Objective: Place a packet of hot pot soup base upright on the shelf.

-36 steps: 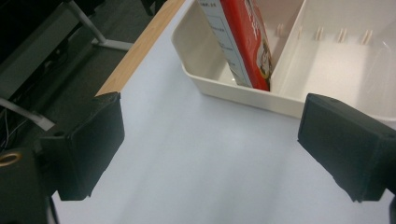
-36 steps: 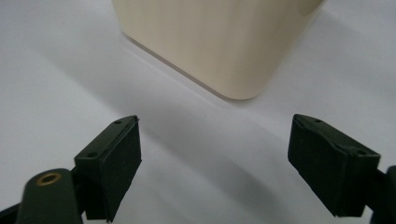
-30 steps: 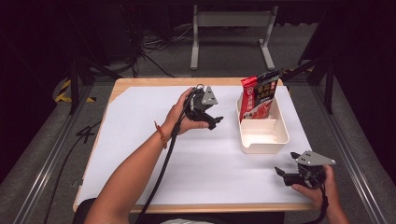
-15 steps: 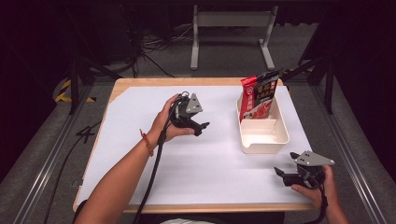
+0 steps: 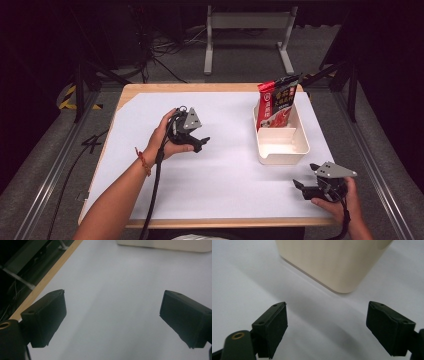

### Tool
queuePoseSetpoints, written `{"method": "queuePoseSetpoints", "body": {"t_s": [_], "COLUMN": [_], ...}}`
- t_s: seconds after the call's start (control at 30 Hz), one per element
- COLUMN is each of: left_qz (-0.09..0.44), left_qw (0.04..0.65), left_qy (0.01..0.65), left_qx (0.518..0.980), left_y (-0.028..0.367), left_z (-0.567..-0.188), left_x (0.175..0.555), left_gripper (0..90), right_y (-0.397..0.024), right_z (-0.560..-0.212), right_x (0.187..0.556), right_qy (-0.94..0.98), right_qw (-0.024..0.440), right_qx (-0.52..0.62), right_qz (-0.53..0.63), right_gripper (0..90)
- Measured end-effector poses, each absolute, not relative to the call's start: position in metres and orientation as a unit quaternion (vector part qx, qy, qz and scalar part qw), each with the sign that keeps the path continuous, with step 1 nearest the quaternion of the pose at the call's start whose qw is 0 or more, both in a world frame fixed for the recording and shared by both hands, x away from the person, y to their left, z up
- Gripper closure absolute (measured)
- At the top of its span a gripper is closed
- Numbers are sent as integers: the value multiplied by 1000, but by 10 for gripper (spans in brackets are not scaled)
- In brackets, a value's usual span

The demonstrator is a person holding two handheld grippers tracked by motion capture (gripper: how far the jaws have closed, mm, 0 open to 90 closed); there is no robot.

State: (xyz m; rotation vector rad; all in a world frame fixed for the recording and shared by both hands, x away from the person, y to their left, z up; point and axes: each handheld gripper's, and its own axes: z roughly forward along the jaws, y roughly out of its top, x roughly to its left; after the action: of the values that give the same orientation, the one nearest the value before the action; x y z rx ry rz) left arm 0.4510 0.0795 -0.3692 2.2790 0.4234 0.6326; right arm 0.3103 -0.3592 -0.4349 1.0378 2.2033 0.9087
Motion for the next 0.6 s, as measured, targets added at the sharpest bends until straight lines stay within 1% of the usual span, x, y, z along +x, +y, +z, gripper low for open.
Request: {"method": "queuePoseSetpoints", "body": {"t_s": [0.3, 0.6], "left_qz": [250, 249], "left_qw": [348, 355], "left_qy": [173, 189], "left_qx": [887, 881], "left_y": [100, 121], "left_z": [-380, -393], "left_x": [439, 424], "left_gripper": [80, 83], "right_y": [-358, -358], "right_z": [-435, -434], "right_x": [310, 309], "right_qy": [819, 819], "right_qw": [269, 269], "right_qx": [381, 380], "right_qz": [336, 335], "right_gripper": [169, 168]}}
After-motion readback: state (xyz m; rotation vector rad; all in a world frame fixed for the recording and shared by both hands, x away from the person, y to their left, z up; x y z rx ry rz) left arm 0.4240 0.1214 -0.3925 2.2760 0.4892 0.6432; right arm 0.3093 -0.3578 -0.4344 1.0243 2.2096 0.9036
